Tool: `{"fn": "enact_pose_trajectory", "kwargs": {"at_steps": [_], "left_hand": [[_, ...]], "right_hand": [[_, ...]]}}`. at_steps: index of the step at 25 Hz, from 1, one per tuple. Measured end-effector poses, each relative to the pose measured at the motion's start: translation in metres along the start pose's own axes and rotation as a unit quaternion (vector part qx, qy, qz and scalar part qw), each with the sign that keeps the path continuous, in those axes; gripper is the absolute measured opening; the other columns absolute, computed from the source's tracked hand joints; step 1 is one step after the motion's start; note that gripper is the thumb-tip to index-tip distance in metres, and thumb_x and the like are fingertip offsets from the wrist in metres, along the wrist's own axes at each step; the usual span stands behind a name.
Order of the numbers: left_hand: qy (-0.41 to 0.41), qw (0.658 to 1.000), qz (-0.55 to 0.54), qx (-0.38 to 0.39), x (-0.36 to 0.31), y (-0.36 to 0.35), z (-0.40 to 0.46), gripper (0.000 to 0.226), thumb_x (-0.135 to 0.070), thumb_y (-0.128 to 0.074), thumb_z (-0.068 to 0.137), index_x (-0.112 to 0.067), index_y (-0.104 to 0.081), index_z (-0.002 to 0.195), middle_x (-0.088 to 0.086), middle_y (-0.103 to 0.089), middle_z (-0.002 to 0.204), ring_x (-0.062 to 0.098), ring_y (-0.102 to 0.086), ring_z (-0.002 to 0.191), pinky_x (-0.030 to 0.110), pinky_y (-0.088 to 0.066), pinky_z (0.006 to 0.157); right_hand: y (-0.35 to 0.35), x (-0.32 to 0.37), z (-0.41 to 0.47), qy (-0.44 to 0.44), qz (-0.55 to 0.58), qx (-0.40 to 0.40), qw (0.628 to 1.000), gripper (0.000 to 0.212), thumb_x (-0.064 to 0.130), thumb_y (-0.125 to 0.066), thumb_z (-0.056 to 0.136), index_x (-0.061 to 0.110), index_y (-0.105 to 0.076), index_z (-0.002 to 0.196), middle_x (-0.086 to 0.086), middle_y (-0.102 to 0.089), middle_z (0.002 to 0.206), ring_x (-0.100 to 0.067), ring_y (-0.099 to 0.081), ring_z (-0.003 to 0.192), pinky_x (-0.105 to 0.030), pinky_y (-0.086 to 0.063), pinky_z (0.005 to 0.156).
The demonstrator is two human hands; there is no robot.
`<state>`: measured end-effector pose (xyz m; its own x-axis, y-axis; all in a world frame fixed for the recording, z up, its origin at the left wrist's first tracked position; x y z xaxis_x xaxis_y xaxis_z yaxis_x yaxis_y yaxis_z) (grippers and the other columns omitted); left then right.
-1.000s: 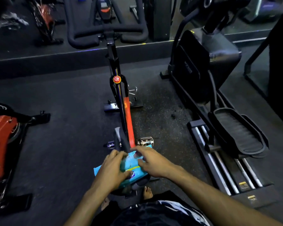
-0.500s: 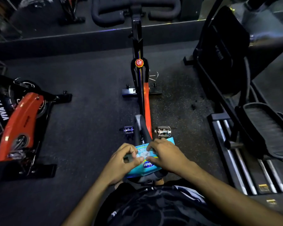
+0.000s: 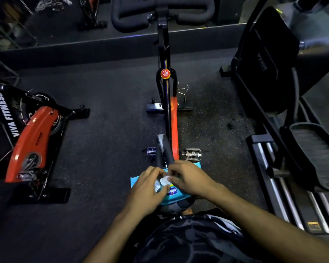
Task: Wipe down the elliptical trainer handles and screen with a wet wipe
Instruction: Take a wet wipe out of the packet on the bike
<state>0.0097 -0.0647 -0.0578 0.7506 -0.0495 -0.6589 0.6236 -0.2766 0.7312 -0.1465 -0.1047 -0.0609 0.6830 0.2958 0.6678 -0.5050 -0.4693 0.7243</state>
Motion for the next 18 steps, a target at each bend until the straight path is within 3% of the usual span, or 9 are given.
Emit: {"fn": "enact_pose_trajectory", "kwargs": {"at_steps": [3, 6, 8, 10, 12, 14, 18], "left_hand": [[0.004, 0.997, 0.077, 0.029, -0.004, -0.005, 0.001, 0.038, -0.044, -0.06, 0.089, -0.031, -0.056, 0.125, -0.015, -0.052, 0.119, 0.014, -0.05, 0.11, 0.039, -0.048, 0.091], [0.013, 0.993, 0.102, 0.052, -0.006, -0.006, 0.005, 0.04, -0.043, -0.061, 0.096, -0.03, -0.055, 0.132, -0.011, -0.051, 0.126, 0.017, -0.049, 0.116, 0.038, -0.045, 0.095], [0.028, 0.994, 0.086, 0.055, -0.01, -0.002, 0.008, 0.042, -0.046, -0.065, 0.094, -0.032, -0.057, 0.133, -0.013, -0.053, 0.126, 0.017, -0.05, 0.119, 0.034, -0.042, 0.097], [0.03, 0.997, 0.065, 0.025, -0.023, 0.01, 0.009, 0.053, -0.062, -0.061, 0.084, -0.035, -0.06, 0.13, -0.018, -0.057, 0.122, 0.014, -0.05, 0.117, 0.031, -0.042, 0.099], [0.022, 0.998, -0.06, -0.012, -0.043, 0.022, 0.009, 0.055, -0.069, -0.06, 0.078, -0.038, -0.065, 0.123, -0.022, -0.066, 0.119, 0.005, -0.056, 0.113, 0.026, -0.044, 0.099], [0.022, 0.974, -0.224, 0.001, -0.065, 0.023, 0.014, 0.04, -0.058, -0.071, 0.081, -0.037, -0.069, 0.115, -0.018, -0.074, 0.112, 0.005, -0.068, 0.108, 0.029, -0.051, 0.097], [0.009, 0.964, -0.264, -0.025, -0.083, 0.025, 0.021, 0.005, -0.029, -0.075, 0.093, -0.026, -0.072, 0.095, -0.005, -0.077, 0.089, 0.008, -0.069, 0.082, 0.039, -0.055, 0.08]], "right_hand": [[0.018, -0.01, -0.005, -0.037, 0.191, -0.033, 0.98, 0.009, 0.017, -0.069, 0.094, 0.013, -0.066, 0.087, 0.001, -0.067, 0.083, -0.012, -0.061, 0.078, -0.032, -0.051, 0.076], [0.04, -0.015, -0.015, -0.078, 0.413, -0.072, 0.905, 0.009, 0.007, -0.061, 0.099, 0.002, -0.062, 0.092, -0.004, -0.066, 0.079, -0.012, -0.06, 0.076, -0.024, -0.051, 0.069], [0.053, -0.015, -0.021, -0.101, 0.495, -0.085, 0.859, 0.006, 0.001, -0.059, 0.099, 0.005, -0.06, 0.094, -0.005, -0.065, 0.079, -0.012, -0.061, 0.073, -0.024, -0.054, 0.065], [0.062, -0.014, -0.024, -0.096, 0.514, -0.104, 0.846, 0.017, -0.008, -0.061, 0.094, 0.009, -0.059, 0.096, -0.006, -0.064, 0.083, -0.013, -0.06, 0.071, -0.024, -0.054, 0.062], [0.066, -0.012, -0.027, -0.078, 0.507, -0.115, 0.851, 0.029, -0.014, -0.065, 0.088, 0.011, -0.061, 0.102, -0.005, -0.062, 0.091, -0.015, -0.061, 0.077, -0.025, -0.054, 0.067], [0.067, -0.008, -0.031, -0.047, 0.487, -0.109, 0.865, 0.039, -0.013, -0.072, 0.082, 0.013, -0.063, 0.11, -0.005, -0.063, 0.098, -0.015, -0.062, 0.087, -0.027, -0.055, 0.077], [0.07, -0.002, -0.042, -0.03, 0.466, -0.104, 0.878, 0.033, -0.001, -0.078, 0.084, 0.008, -0.064, 0.113, -0.008, -0.068, 0.101, -0.016, -0.064, 0.093, -0.032, -0.056, 0.083]]}}
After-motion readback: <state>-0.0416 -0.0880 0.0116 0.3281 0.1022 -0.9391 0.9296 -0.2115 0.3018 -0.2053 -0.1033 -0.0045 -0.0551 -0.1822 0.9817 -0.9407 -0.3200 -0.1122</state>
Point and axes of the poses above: each hand's wrist, its own z-axis towards the middle knuckle, its own y-axis out of the back of the hand, x = y × z, the point moved 5 cm from there along z, towards the middle knuckle
